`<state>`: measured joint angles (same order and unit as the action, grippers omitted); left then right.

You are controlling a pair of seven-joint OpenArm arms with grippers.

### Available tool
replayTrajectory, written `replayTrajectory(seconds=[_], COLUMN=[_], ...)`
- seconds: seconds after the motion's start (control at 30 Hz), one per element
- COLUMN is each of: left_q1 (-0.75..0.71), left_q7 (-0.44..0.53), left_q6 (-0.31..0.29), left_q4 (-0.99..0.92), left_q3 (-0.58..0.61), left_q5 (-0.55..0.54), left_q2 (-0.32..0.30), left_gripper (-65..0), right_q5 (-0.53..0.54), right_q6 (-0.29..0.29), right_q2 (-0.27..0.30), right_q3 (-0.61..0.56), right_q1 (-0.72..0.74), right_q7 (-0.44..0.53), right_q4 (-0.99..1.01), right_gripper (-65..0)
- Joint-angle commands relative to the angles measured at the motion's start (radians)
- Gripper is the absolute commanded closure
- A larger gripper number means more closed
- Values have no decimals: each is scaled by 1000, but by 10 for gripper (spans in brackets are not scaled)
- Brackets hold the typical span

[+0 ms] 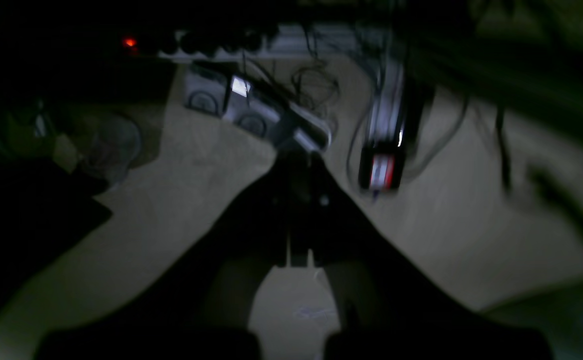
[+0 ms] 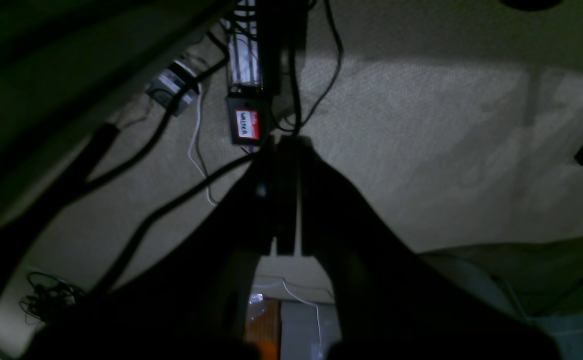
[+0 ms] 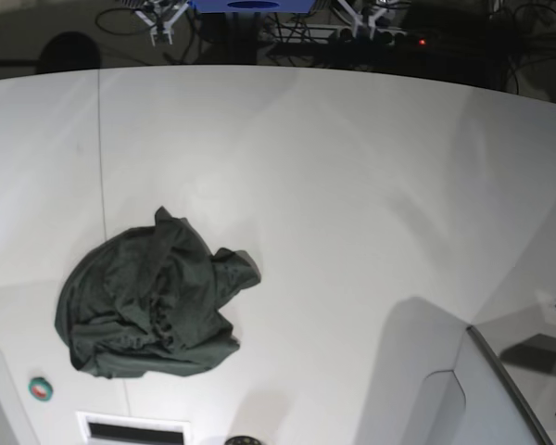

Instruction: Layout the t-shirt on the table in an organized manner, then fold the t-shirt properly

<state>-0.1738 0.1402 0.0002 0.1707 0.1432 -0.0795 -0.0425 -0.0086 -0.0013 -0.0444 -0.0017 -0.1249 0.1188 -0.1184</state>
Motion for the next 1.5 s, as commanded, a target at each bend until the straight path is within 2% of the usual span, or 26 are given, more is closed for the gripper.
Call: replayTrajectory(seconds=[0.0, 0.13, 0.2, 0.23, 0.37, 0.4, 0.43, 0.53, 0.6, 0.63, 0.7, 0.73, 0.8, 0.87, 0.93, 1.07, 1.1, 1.13, 1.17, 1.2, 1.23, 1.3, 1.47], left_q1=[-5, -5, -3, -3, 3, 4, 6, 6, 6, 6, 6, 6, 6, 4, 4, -5, -7, -13, -17, -17, -19, -20, -16], left_q7=[19, -1, -1, 0, 3, 5, 5, 5, 5, 5, 5, 5, 5, 0, -1, -1, 3, 3, 3, 5, 3, 5, 0], left_q6=[5, 5, 5, 5, 5, 5, 5, 5, 5, 5, 5, 5, 5, 5, 5, 5, 5, 5, 5, 5, 5, 5, 5], left_q4=[3, -3, -4, -4, 0, 0, 0, 2, 2, 2, 2, 2, 2, 2, -3, -3, -3, -3, 3, 5, 3, 3, -3], left_q3=[39, 135, 143, 141, 141, 141, 141, 141, 141, 141, 140, 140, 140, 140, 140, 152, 152, 144, 143, 141, 141, 140, 140], left_q5=[-7, -10, -12, -12, -12, -12, -12, -12, -12, -12, -12, -12, -13, -13, -13, -9, -12, -12, -12, -12, -12, -13, -13], left_q2=[-9, -7, -9, -9, -21, -21, -21, -18, -18, -18, -18, -18, -18, -18, -17, -17, -17, -18, -20, -21, -23, -23, -23], left_gripper=[-3, -3, -3, -3, -3, -5, -5, -5, -5, -5, -5, -5, -5, -13, -94, -332, -362, -364, -354, -316, -250, 0, 0], right_q5=[-1, -3, -3, 0, 0, 0, 0, 0, -1, -1, -1, -1, -1, -1, -1, -1, -1, -1, -1, -1, -1, -1, -1], right_q6=[-6, -6, -6, -6, -6, -6, -6, -6, -6, -6, -6, -6, -6, -6, -6, -6, -6, -6, -6, -6, -6, -6, -6], right_q2=[1, 1, 7, 11, 11, 11, 11, 13, 15, 18, 19, 19, 19, 19, 19, 19, 19, 19, 19, 19, 18, 15, 15], right_q3=[-1, -2, -2, -1, 1, 1, 1, 1, -1, -1, -1, -1, -1, -1, -1, -1, -1, -1, -1, -1, -1, -1, -1], right_q1=[-8, -8, -6, -6, -8, -8, -8, -8, -8, -8, -8, -8, -8, -8, -8, -8, -6, -5, -3, -3, -3, -3, -6], right_q7=[-3, -6, -8, -9, -11, -11, -9, -9, -9, -9, -14, -29, -46, -44, -41, -41, -41, -41, -41, -41, -41, -41, -41], right_q4=[0, 0, 0, 0, 0, 0, 0, 0, 0, 0, 0, 0, 0, 0, 0, 0, 0, 0, 0, 0, 0, 0, 0], right_gripper=[-8, -11, -56, -101, -387, -420, -426, -402, -314, -224, 0, 0, -56, -32, -6, -2, -2, -2, -2, -2, -2, -2, -2])
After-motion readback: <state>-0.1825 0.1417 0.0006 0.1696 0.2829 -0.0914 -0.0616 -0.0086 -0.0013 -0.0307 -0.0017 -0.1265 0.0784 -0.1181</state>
